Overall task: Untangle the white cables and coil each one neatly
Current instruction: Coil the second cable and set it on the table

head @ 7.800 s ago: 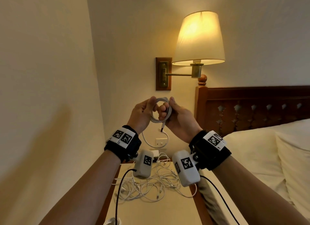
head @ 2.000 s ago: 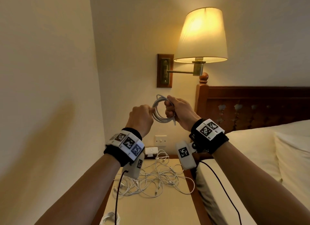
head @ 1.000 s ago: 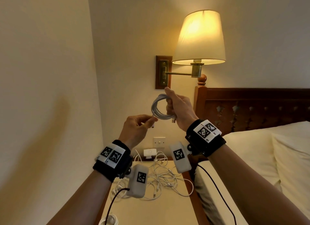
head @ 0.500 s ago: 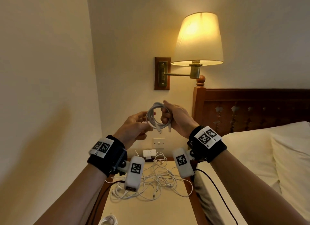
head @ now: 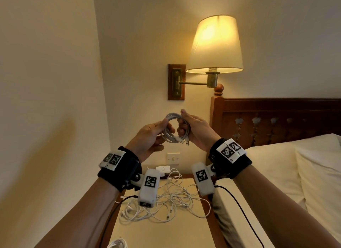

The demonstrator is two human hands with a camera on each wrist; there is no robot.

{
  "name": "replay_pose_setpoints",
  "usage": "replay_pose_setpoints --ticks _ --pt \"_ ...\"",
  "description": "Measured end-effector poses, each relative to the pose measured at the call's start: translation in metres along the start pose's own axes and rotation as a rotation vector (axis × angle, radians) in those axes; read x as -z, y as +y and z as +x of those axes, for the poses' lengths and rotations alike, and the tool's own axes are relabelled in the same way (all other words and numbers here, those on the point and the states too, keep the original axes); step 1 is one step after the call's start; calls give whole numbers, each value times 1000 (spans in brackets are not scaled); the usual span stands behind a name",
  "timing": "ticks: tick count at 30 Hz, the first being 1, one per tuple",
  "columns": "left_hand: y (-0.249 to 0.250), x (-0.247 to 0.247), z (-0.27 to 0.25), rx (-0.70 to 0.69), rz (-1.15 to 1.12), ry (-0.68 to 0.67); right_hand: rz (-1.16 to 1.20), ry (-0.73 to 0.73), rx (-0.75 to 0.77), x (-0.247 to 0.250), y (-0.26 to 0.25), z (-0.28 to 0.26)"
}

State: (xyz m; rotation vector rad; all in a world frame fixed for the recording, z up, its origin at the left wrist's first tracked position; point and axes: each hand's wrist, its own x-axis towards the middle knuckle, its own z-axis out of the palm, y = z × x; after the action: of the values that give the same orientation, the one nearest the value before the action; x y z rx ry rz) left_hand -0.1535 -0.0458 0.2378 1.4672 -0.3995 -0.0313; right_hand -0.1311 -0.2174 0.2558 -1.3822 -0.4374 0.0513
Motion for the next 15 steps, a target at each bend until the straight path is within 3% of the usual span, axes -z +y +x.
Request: replay_pose_setpoints --ticks 4,10,12,15 --pt "-4 -3 1 21 -82 57 -78 -36 -21 -1 5 -1" --pt "-5 -12 6 -19 89 277 -173 -32 98 3 15 -3" --pt "-5 -11 8 -39 138 308 -239 62 162 2 17 -3" --pt "-7 -13 11 -75 172 351 -510 327 378 -3 24 -4"
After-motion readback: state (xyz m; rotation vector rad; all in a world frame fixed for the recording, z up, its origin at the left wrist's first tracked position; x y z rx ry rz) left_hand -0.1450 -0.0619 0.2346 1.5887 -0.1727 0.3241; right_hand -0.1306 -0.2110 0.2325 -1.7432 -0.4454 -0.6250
